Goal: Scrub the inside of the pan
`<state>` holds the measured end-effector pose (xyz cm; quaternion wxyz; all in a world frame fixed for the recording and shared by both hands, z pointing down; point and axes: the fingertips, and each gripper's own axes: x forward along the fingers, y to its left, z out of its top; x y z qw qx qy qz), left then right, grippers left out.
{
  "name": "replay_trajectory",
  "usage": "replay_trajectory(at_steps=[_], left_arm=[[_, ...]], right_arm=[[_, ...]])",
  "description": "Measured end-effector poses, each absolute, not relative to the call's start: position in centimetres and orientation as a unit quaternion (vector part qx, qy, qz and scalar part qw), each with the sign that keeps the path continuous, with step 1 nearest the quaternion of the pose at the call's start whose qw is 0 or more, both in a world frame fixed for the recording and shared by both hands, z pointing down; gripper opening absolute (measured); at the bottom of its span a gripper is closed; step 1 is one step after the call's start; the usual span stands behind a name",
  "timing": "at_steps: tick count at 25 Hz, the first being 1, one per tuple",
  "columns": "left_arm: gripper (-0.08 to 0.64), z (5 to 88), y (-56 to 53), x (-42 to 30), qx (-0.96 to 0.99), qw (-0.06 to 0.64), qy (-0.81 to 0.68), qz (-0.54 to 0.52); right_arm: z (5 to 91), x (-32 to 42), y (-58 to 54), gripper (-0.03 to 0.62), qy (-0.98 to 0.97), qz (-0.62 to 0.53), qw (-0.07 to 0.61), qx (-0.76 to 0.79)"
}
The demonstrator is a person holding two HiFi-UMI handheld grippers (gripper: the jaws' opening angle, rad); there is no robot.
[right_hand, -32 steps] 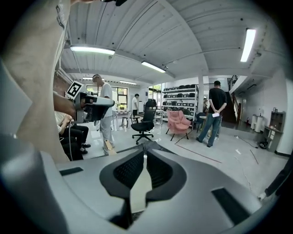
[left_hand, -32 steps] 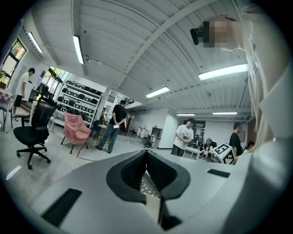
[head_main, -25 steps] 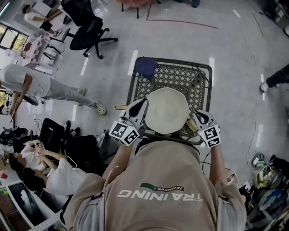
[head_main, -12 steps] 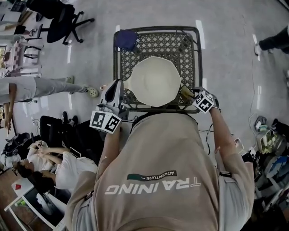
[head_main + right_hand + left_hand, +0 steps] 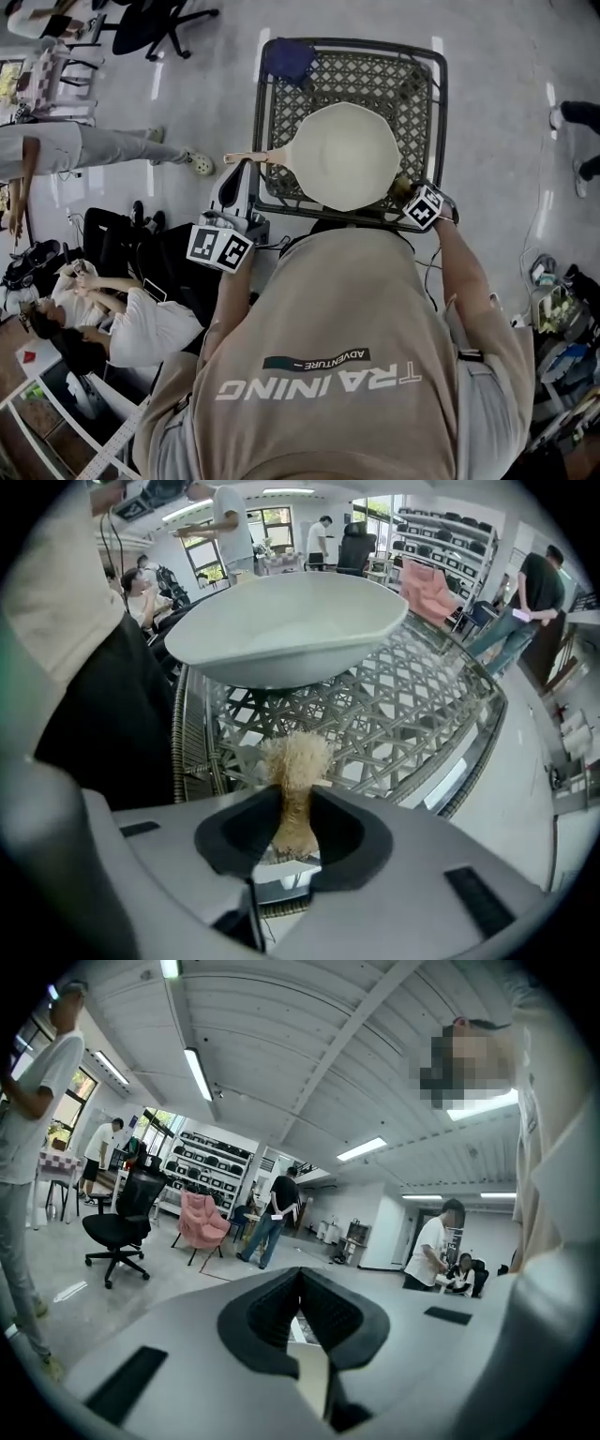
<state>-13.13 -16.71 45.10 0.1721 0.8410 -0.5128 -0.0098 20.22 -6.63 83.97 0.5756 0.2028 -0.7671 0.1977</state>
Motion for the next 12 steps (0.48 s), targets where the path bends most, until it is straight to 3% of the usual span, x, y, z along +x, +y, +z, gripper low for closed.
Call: replay_trajectory(at_steps=[12], left_arm=[[0.018, 47.2, -18.7, -14.8, 0.843, 0.184, -0.5, -0.074]], right_arm=[[76.3, 22.5, -9.1, 0.098, -0.777, 0.182, 0.52, 0.304]])
